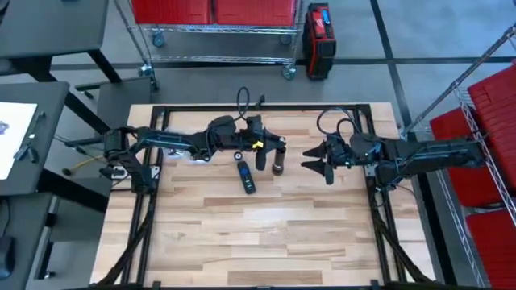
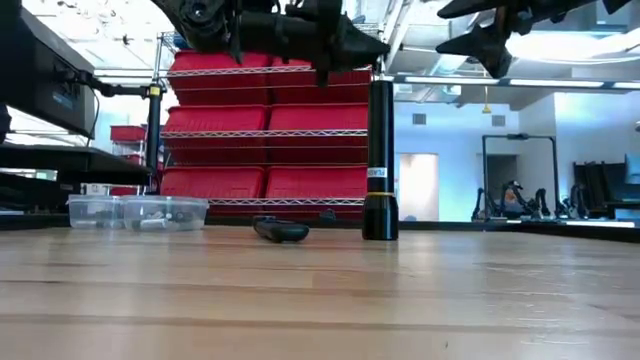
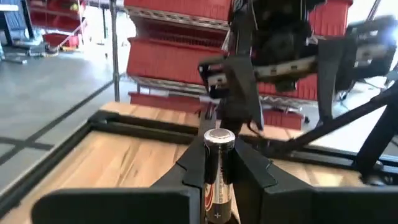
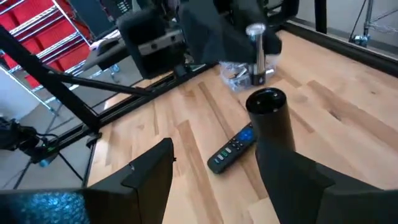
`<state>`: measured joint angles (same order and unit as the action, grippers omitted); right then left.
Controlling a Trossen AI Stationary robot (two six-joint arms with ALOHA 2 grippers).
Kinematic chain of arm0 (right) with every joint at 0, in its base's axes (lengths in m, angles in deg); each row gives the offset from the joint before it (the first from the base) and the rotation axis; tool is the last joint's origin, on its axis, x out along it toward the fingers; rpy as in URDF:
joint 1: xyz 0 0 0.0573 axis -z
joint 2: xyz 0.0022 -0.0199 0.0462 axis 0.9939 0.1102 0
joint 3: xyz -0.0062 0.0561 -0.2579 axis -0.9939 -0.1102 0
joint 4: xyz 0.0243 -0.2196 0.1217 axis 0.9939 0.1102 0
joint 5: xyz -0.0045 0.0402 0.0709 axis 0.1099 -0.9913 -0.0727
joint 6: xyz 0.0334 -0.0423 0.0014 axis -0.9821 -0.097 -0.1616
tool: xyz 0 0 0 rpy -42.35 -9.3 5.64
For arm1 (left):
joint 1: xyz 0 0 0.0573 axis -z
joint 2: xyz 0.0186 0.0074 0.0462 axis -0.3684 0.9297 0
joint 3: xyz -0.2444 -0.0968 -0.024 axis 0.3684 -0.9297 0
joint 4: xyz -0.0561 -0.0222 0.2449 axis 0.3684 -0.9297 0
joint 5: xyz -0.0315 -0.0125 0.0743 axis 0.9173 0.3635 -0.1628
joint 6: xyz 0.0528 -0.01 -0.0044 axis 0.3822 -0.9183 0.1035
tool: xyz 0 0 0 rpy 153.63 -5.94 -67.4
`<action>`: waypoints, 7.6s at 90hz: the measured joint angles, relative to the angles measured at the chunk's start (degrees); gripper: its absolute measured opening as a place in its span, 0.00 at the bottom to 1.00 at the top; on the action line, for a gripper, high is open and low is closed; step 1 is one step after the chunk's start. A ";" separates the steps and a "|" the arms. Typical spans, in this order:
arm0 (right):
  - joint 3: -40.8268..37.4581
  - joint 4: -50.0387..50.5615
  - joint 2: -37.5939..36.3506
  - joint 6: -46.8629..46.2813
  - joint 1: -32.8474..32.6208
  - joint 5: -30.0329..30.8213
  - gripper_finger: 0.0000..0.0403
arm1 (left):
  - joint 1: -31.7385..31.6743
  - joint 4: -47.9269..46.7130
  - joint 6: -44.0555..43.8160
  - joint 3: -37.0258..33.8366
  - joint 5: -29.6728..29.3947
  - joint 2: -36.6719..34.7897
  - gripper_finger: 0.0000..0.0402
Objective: Insert battery
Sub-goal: Insert the silver battery into the flashlight's battery compartment
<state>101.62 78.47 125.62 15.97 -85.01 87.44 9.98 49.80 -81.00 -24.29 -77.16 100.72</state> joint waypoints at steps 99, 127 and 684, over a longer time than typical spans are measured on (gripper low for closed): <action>0.00 -0.02 0.02 -1.05 -0.43 0.86 0.53 | -0.04 -3.49 5.57 -0.02 -0.64 1.18 0.06; 0.00 0.00 0.02 -1.05 -0.43 0.86 0.53 | 0.33 -5.48 9.20 0.07 -1.51 1.07 0.06; 14.56 23.63 7.93 0.87 15.21 2.17 0.43 | -14.62 -54.73 -28.77 3.52 -3.85 12.05 0.40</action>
<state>116.18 102.09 133.55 16.84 -69.80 89.60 -4.65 -4.93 -109.77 -20.77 -81.02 112.77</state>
